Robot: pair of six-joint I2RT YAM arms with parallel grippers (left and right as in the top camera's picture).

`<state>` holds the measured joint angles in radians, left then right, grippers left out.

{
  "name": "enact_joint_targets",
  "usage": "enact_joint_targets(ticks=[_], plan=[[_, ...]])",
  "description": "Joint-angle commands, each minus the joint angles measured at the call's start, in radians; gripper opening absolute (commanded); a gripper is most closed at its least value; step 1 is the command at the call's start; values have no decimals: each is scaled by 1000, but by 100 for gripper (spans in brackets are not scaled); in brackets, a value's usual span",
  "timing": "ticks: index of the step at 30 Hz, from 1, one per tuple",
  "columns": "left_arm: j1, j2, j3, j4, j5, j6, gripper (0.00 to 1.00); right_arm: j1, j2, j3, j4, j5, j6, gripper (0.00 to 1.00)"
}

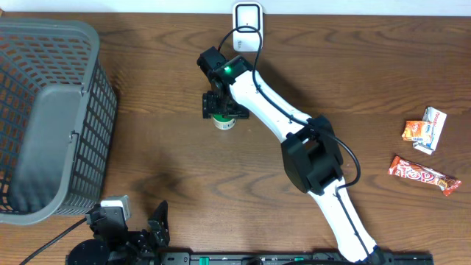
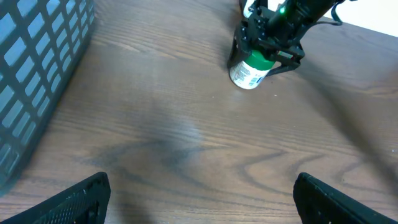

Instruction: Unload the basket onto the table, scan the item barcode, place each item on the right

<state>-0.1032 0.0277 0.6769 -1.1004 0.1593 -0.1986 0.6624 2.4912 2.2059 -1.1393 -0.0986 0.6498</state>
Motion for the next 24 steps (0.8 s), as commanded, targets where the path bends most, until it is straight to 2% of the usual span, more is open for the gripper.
enact_joint_targets(ticks=[1, 5, 9, 14, 19, 24], plan=[[-5, -2, 1, -1, 10, 2, 94, 7, 12, 16, 1, -8, 26, 78], [-5, -2, 1, -1, 10, 2, 94, 15, 13, 16, 0, -8, 27, 77], [-5, -2, 1, -1, 10, 2, 94, 18, 13, 16, -2, -4, 34, 68], [-5, -2, 1, -1, 10, 2, 94, 20, 14, 15, -20, -4, 34, 70], [-5, -2, 1, -1, 10, 2, 94, 22, 14, 16, -20, -8, 33, 63], [-5, -2, 1, -1, 10, 2, 94, 7, -7, 20, -37, -120, 19, 62]])
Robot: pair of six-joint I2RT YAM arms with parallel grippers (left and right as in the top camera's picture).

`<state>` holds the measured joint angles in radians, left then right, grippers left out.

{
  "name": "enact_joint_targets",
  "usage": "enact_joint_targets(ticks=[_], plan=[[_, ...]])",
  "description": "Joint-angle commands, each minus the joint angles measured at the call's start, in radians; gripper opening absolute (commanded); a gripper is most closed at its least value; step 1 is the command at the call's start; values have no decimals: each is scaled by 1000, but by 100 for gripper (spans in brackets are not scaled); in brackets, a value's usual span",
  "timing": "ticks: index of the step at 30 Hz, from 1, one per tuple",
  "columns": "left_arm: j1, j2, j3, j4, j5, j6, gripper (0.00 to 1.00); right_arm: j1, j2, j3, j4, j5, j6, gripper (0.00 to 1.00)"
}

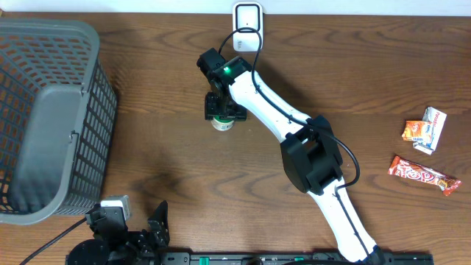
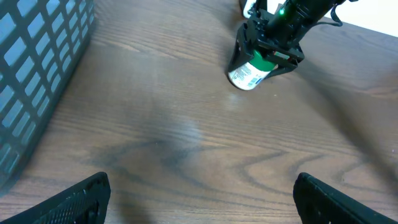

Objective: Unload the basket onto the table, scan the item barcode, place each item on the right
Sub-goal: 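Lift the bottle and tilt it sideways with the right gripper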

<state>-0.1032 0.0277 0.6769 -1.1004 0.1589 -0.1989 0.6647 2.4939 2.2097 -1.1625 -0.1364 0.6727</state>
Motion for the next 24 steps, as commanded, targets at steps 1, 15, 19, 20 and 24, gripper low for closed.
enact_joint_targets(ticks=[1, 15, 19, 20, 24], plan=[[-5, -2, 1, -1, 10, 2, 94, -5, -26, 16, -30, -112, -22, 61], [-5, -2, 1, -1, 10, 2, 94, -189, -100, 16, -238, -598, -256, 63], [-5, -2, 1, -1, 10, 2, 94, -282, -100, 16, -393, -606, -380, 63], [-5, -2, 1, -1, 10, 2, 94, -291, -100, 16, -410, -606, -390, 63], [-5, -2, 1, -1, 10, 2, 95, -341, -100, 16, -454, -606, -417, 62]])
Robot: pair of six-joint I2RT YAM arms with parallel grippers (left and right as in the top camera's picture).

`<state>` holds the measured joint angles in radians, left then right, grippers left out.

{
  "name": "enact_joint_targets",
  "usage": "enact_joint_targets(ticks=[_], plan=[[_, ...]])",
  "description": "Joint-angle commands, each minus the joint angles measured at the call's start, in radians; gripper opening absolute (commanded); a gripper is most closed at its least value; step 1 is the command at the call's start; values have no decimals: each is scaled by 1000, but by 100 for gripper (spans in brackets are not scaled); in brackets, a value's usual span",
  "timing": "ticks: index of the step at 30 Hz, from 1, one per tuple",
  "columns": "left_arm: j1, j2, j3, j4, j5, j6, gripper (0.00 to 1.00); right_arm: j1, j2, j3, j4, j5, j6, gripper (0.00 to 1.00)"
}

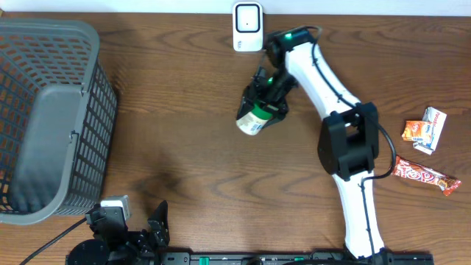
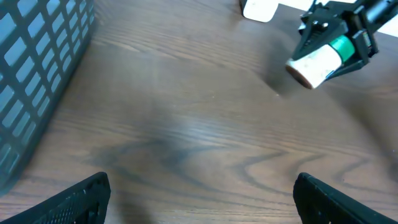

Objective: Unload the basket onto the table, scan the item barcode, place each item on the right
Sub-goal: 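Lift the bottle and tilt it sideways with the right gripper, then carry the bottle up to the white scanner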

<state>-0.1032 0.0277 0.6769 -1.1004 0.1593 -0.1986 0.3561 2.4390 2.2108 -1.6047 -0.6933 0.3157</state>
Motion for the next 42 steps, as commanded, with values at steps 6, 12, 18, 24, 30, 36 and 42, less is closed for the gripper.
enact_joint_targets(ticks=[6, 12, 18, 24, 30, 36, 42], plan=[[-5, -2, 1, -1, 10, 2, 94, -51, -45, 14, -19, -47, -97, 61], [-5, -2, 1, -1, 10, 2, 94, -47, -45, 14, -23, -42, -104, 59], [-5, -2, 1, -1, 10, 2, 94, -8, -45, 14, -20, -338, -248, 50], [-5, -2, 1, -1, 10, 2, 94, 92, -45, 15, 156, -386, -288, 50], [-5, -2, 1, -1, 10, 2, 94, 193, -49, 16, 526, -149, -180, 50], [-5, -2, 1, -1, 10, 2, 94, 244, -57, 21, 837, 359, -152, 60], [-5, -2, 1, -1, 10, 2, 94, 206, -57, 21, 1020, 537, -152, 59]])
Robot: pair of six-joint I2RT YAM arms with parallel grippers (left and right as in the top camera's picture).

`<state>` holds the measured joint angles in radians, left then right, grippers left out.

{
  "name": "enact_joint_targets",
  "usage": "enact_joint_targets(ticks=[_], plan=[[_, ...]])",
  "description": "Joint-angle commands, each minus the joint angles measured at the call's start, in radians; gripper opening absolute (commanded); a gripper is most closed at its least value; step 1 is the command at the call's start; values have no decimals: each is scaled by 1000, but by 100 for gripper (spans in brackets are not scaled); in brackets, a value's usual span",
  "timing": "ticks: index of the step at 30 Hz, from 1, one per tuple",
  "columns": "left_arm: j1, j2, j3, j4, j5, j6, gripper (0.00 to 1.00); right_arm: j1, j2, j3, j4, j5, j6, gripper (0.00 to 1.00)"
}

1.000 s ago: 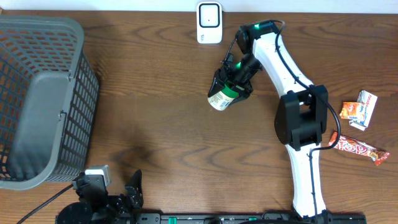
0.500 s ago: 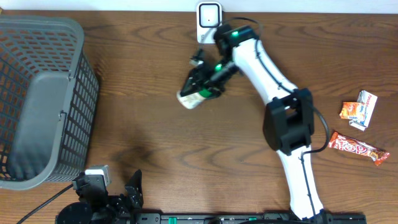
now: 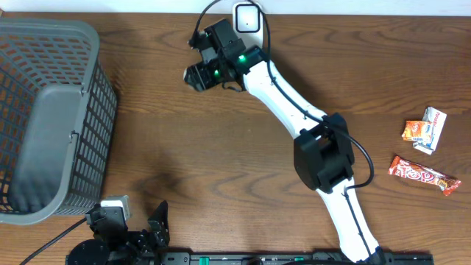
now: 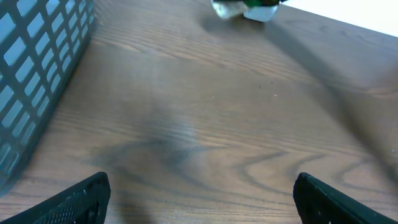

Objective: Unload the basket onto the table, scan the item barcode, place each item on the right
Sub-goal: 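Carry the bottle up to the white scanner, then carry the bottle right, away from the scanner, with the right gripper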

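Observation:
The white barcode scanner (image 3: 247,16) stands at the table's far edge. Just left of and below it, my right gripper (image 3: 208,72) is shut on the small white bottle with green cap (image 3: 196,76), which it holds off the table, lying sideways. In the left wrist view only the bottle's lower part (image 4: 231,7) shows at the top edge, blurred. My left gripper (image 4: 202,199) stays open near the table's front edge with nothing between its fingers (image 4: 81,198). In the overhead view the left gripper (image 3: 158,221) sits at the bottom left.
A large grey mesh basket (image 3: 44,110) fills the left side of the table. Three snack packs lie at the far right: an orange and a white one (image 3: 425,129) and a red bar (image 3: 423,175). The right arm's white links (image 3: 294,110) cross the table's middle.
My right gripper, still shut on the bottle, has moved from below and right of the scanner to its left, nearer the far edge. The left gripper has not moved.
My right gripper stood around the upright bottle on the table in front of the scanner. Then it gripped the bottle, which was tilted. Then it held the bottle sideways in the air to the right, and now holds it left of the scanner.

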<state>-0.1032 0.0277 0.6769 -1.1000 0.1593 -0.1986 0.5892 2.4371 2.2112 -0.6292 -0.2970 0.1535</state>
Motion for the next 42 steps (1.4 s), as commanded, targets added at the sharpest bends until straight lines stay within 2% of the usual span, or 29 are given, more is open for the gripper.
enact_joint_targets(ticks=[1, 11, 18, 23, 26, 36, 42], plan=[[-5, -2, 1, -2, 10, 2, 94, -39, -55, 21, 90, 159, 10, 59], [-5, -2, 1, -2, 10, 2, 94, -134, -24, 19, 390, 345, 10, 56], [-5, -2, 1, -2, 10, 2, 94, -195, 61, 19, 629, 346, 18, 62], [-5, -2, 1, -2, 10, 2, 94, -196, 135, 19, 758, 353, 101, 65], [-5, -2, 1, -2, 10, 2, 94, -191, 168, 19, 789, 352, 146, 65], [-5, -2, 1, -2, 10, 2, 94, -183, 177, 20, 790, 378, 150, 67], [-5, -2, 1, -2, 10, 2, 94, -188, 43, 20, 593, 378, 88, 69]])
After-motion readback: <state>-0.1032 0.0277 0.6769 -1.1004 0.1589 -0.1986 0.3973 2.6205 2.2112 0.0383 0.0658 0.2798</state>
